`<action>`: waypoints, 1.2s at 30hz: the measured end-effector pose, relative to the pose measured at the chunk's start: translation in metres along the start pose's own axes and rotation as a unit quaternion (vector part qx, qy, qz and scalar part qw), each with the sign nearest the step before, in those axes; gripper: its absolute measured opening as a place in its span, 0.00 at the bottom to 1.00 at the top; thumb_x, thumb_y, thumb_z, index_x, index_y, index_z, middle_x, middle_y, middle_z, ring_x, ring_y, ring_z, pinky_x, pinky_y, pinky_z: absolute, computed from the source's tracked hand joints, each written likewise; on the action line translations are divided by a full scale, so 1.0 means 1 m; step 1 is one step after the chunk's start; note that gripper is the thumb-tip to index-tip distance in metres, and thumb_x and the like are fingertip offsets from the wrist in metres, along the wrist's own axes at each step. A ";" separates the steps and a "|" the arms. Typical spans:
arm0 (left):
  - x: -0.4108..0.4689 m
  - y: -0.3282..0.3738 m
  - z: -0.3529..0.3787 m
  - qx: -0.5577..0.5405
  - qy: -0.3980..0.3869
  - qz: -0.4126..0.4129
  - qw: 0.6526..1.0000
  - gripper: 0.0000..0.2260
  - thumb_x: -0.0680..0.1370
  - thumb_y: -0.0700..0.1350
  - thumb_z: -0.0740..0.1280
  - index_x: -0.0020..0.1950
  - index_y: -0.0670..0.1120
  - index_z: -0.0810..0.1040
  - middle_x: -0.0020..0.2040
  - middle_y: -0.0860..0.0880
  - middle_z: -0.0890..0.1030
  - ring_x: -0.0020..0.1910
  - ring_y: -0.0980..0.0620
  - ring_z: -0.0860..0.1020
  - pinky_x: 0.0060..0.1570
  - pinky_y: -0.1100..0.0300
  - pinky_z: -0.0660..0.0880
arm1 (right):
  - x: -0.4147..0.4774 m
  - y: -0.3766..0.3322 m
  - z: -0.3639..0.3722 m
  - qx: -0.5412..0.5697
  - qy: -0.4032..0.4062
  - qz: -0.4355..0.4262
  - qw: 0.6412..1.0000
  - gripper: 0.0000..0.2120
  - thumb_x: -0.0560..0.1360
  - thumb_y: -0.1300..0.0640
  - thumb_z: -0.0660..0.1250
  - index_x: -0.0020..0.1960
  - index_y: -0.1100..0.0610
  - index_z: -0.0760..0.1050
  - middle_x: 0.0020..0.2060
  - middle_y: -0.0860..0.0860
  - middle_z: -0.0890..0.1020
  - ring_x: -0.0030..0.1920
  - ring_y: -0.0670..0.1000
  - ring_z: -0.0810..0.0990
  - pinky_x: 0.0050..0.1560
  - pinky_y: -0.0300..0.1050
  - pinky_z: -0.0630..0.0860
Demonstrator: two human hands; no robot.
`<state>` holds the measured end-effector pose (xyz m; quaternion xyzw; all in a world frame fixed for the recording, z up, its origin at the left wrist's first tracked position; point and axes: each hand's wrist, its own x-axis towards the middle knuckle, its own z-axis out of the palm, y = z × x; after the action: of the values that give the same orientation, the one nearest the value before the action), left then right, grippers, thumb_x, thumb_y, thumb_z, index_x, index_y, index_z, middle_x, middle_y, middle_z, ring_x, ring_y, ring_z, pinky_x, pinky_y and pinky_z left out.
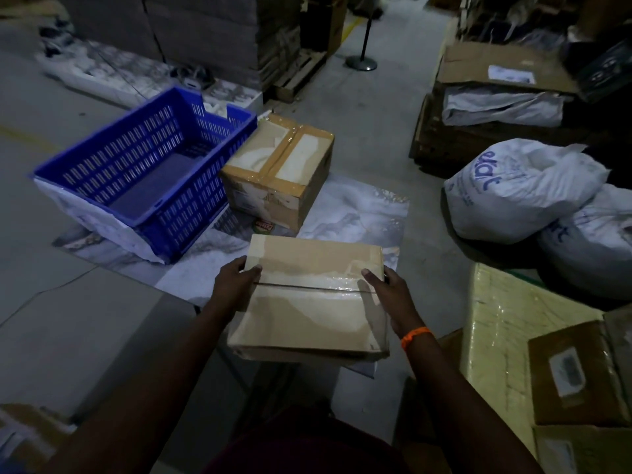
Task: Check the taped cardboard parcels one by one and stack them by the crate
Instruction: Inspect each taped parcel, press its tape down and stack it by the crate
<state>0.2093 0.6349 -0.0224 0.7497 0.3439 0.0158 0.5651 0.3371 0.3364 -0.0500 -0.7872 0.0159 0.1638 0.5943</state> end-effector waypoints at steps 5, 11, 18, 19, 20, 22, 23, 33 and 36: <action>-0.002 0.009 0.000 -0.038 0.019 0.018 0.999 0.15 0.80 0.48 0.69 0.67 0.48 0.78 0.55 0.49 0.83 0.52 0.50 0.82 0.41 0.59 0.76 | -0.002 -0.019 0.000 0.015 0.016 -0.034 0.999 0.11 0.78 0.47 0.73 0.58 0.49 0.83 0.51 0.44 0.87 0.54 0.44 0.85 0.58 0.46 0.80; -0.007 0.022 -0.008 -0.157 0.055 0.060 0.984 0.19 0.78 0.58 0.70 0.65 0.51 0.76 0.61 0.50 0.81 0.58 0.51 0.81 0.53 0.49 0.80 | -0.009 -0.044 -0.011 0.121 0.090 -0.086 0.985 0.11 0.79 0.48 0.72 0.57 0.53 0.79 0.46 0.47 0.82 0.47 0.44 0.81 0.50 0.41 0.76; -0.023 0.037 -0.009 -0.241 0.054 0.042 0.968 0.23 0.72 0.72 0.65 0.61 0.61 0.77 0.64 0.53 0.78 0.63 0.52 0.77 0.58 0.49 0.77 | -0.030 -0.045 -0.013 0.216 0.099 -0.062 0.969 0.19 0.75 0.36 0.67 0.55 0.50 0.79 0.57 0.56 0.85 0.61 0.54 0.83 0.58 0.49 0.79; -0.026 0.032 -0.009 -0.226 0.056 0.041 0.972 0.25 0.70 0.75 0.65 0.60 0.62 0.77 0.63 0.54 0.79 0.63 0.52 0.77 0.60 0.47 0.77 | -0.035 -0.043 -0.013 0.216 0.101 -0.057 0.969 0.17 0.77 0.37 0.66 0.55 0.49 0.79 0.57 0.55 0.85 0.61 0.53 0.83 0.58 0.49 0.79; -0.029 0.026 -0.009 -0.211 0.057 0.039 0.975 0.29 0.68 0.77 0.64 0.60 0.61 0.77 0.62 0.54 0.80 0.63 0.52 0.77 0.61 0.45 0.77 | -0.038 -0.038 -0.012 0.211 0.103 -0.049 0.971 0.15 0.79 0.39 0.65 0.55 0.49 0.79 0.57 0.55 0.85 0.60 0.53 0.84 0.58 0.48 0.79; -0.036 0.014 -0.010 -0.188 0.063 0.021 0.980 0.32 0.66 0.79 0.65 0.61 0.60 0.77 0.63 0.51 0.79 0.62 0.52 0.78 0.62 0.43 0.77 | -0.048 -0.028 -0.011 0.199 0.111 -0.032 0.973 0.13 0.82 0.43 0.63 0.56 0.50 0.79 0.57 0.55 0.85 0.59 0.52 0.84 0.55 0.45 0.80; -0.040 0.010 -0.010 -0.179 0.068 0.017 0.981 0.31 0.67 0.78 0.65 0.61 0.60 0.77 0.63 0.51 0.79 0.62 0.51 0.78 0.61 0.43 0.77 | -0.054 -0.024 -0.012 0.194 0.115 -0.025 0.974 0.13 0.82 0.43 0.63 0.56 0.50 0.79 0.57 0.56 0.85 0.59 0.52 0.84 0.54 0.44 0.80; -0.055 -0.022 -0.010 -0.151 0.087 0.014 0.985 0.22 0.75 0.64 0.68 0.62 0.52 0.75 0.59 0.53 0.79 0.60 0.50 0.79 0.59 0.41 0.78 | -0.081 -0.002 -0.010 0.141 0.107 -0.001 0.984 0.05 0.83 0.51 0.64 0.54 0.51 0.77 0.51 0.50 0.85 0.54 0.48 0.84 0.48 0.40 0.82; -0.054 -0.018 -0.010 -0.146 0.086 0.023 0.985 0.21 0.76 0.64 0.68 0.63 0.53 0.75 0.59 0.56 0.79 0.60 0.52 0.79 0.60 0.40 0.78 | -0.080 -0.004 -0.007 0.132 0.112 -0.005 0.985 0.08 0.82 0.47 0.65 0.55 0.49 0.78 0.52 0.50 0.85 0.56 0.51 0.84 0.56 0.50 0.82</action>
<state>0.1555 0.6167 -0.0144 0.6626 0.3681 0.1427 0.6364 0.2636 0.3176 -0.0222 -0.7151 0.0999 0.0683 0.6884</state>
